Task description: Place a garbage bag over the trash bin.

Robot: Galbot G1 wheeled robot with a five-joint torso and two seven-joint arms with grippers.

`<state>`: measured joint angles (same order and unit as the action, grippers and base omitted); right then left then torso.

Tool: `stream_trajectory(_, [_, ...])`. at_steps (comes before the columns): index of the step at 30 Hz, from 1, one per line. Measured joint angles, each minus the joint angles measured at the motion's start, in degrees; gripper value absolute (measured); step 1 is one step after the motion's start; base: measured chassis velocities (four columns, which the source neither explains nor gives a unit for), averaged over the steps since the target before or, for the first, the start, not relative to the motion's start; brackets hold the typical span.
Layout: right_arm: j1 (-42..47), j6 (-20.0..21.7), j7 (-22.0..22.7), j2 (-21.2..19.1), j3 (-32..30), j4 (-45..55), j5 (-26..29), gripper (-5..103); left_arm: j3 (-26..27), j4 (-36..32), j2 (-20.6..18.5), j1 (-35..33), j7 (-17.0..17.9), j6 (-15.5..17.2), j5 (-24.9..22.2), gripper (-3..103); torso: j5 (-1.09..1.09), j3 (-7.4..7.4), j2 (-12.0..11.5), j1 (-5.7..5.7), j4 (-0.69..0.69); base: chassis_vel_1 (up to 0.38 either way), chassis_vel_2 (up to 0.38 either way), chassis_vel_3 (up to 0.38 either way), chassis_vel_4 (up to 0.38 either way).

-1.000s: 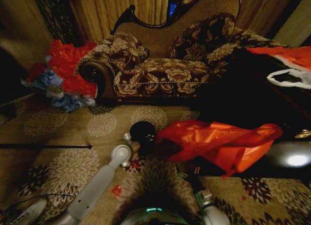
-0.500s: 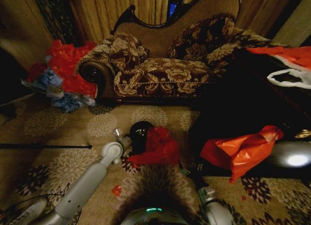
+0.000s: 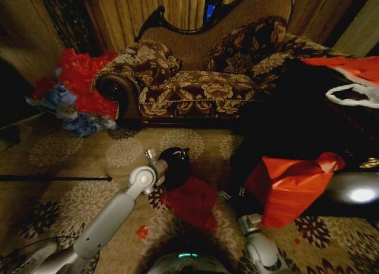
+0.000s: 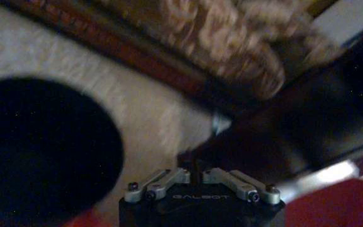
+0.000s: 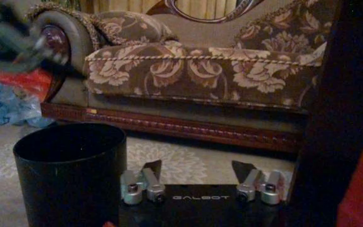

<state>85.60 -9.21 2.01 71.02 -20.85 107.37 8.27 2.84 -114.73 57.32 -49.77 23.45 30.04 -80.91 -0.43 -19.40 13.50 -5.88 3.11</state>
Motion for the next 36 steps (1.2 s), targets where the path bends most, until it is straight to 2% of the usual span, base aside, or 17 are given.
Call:
stream_trajectory(2, [0.3, 0.0, 0.0, -0.1, -0.5, -0.4, 0.1, 57, -0.7, -1.5, -1.0, -3.8, -1.4, 0.3, 7.6, 15, 0.00, 0.00, 0.0, 0.00, 0.00, 0.000, 0.000, 0.000, 0.000])
stream_trajectory(3, [0.3, 0.0, 0.0, -0.1, -0.5, -0.4, 0.1, 57, -0.7, -1.5, -1.0, -3.8, -1.4, 0.3, 7.6, 15, 0.00, 0.00, 0.0, 0.00, 0.00, 0.000, 0.000, 0.000, 0.000])
stream_trajectory(4, [0.3, 0.0, 0.0, -0.2, -0.7, -0.5, 0.3, 57, -0.9, -1.8, -1.3, -4.7, -2.5, 0.5, 10.9, 20, 0.00, 0.00, 0.0, 0.00, 0.00, 0.000, 0.000, 0.000, 0.000])
stream_trajectory(5, [0.3, 0.0, 0.0, -0.3, -0.9, -0.7, 0.6, 62, -1.2, -2.1, -1.9, -5.6, -3.8, 0.9, 15.7, 25, 0.00, 0.00, 0.0, 0.00, 0.00, 0.000, 0.000, 0.000, 0.000])
stream_trajectory(6, [0.3, 0.0, 0.0, -0.6, -1.3, -1.0, 1.4, 67, -2.1, -2.5, -3.1, -6.8, -6.7, 1.8, 23.8, 31, 0.02, 0.00, 0.0, 0.00, 0.00, 0.000, 0.000, 0.000, 0.000])
stream_trajectory(7, [0.3, 0.0, 0.0, -0.6, -1.3, -1.0, 1.4, 67, -2.1, -2.5, -3.1, -6.8, -6.7, 1.8, 23.8, 31, 0.02, 0.00, 0.0, 0.00, 0.00, 0.000, 0.000, 0.000, 0.000])
stream_trajectory(9, [0.3, 0.0, 0.2, -1.0, -1.8, -1.3, 1.9, 78, -4.2, -3.3, -4.6, -9.1, -9.7, 2.2, 32.8, 42, 0.01, 0.00, 0.0, 0.00, 0.00, 0.000, 0.000, 0.000, 0.000])
stream_trajectory(10, [0.3, 0.0, 0.2, -1.0, -1.8, -1.3, 1.9, 78, -4.2, -3.3, -4.6, -9.1, -9.7, 2.2, 32.8, 42, 0.01, 0.00, 0.0, 0.00, 0.00, 0.000, 0.000, 0.000, 0.000])
stream_trajectory(12, [0.2, 0.0, 0.3, -1.2, -1.9, -1.7, 2.1, 89, -7.1, -4.7, -5.0, -11.2, -9.5, 2.6, 35.8, 52, 0.02, 0.00, 0.0, 0.00, -0.01, 0.000, 0.000, 0.000, 0.000])
stream_trajectory(13, [0.2, 0.0, 0.3, -1.2, -1.9, -1.7, 2.1, 89, -7.1, -4.7, -5.0, -11.2, -9.5, 2.6, 35.8, 52, 0.02, 0.00, 0.0, 0.00, -0.01, 0.000, 0.000, 0.000, 0.000])
stream_trajectory(15, [0.2, -0.1, 0.4, -1.2, -2.0, -1.8, 2.1, 97, -11.1, -5.1, -3.8, -12.2, -5.9, 2.8, 34.7, 63, 0.01, 0.00, 0.0, 0.00, 0.00, 0.000, 0.000, 0.000, 0.000])
stream_trajectory(18, [0.3, -0.2, 0.5, -1.3, -2.1, -1.8, 2.1, 99, -13.5, -4.7, -2.1, -12.1, -3.7, 3.1, 33.8, 69, 0.02, 0.00, 0.0, 0.00, 0.00, 0.000, 0.000, 0.000, 0.000])
stream_trajectory(21, [0.4, -0.2, 0.6, -1.6, -2.3, -1.8, 2.3, 100, -16.6, -2.7, 0.4, -11.2, -2.9, 3.2, 34.7, 80, 0.02, 0.00, 0.0, 0.00, 0.00, 0.000, 0.000, 0.000, 0.000])
stream_trajectory(24, [0.6, -0.4, 0.7, -2.2, -2.8, -1.8, 2.6, 100, -21.4, 1.0, 3.9, -8.4, -2.4, 3.3, 36.8, 96, 0.02, 0.00, 0.0, 0.00, 0.01, 0.000, 0.000, 0.000, 0.000])
stream_trajectory(29, [0.8, -0.4, 0.9, -2.6, -3.2, -1.7, 3.2, 100, -24.8, 4.8, 5.8, -5.7, -1.9, 3.7, 40.3, 100, 0.01, 0.00, 0.0, 0.00, 0.01, 0.000, 0.000, 0.000, 0.000])
stream_trajectory(33, [0.9, -0.5, 1.1, -2.8, -3.7, -1.6, 3.9, 100, -27.0, 7.9, 7.3, -3.1, -0.2, 7.8, 45.5, 100, 0.01, 0.00, 0.0, 0.00, 0.00, 0.000, 0.000, 0.000, 0.000])
stream_trajectory(36, [0.9, -0.7, 1.2, -2.7, -3.9, -1.9, 4.0, 100, -27.6, 10.0, 7.9, -2.4, -0.1, 8.6, 47.6, 100, 0.02, 0.00, 0.0, 0.00, 0.00, 0.000, 0.000, 0.000, 0.000])
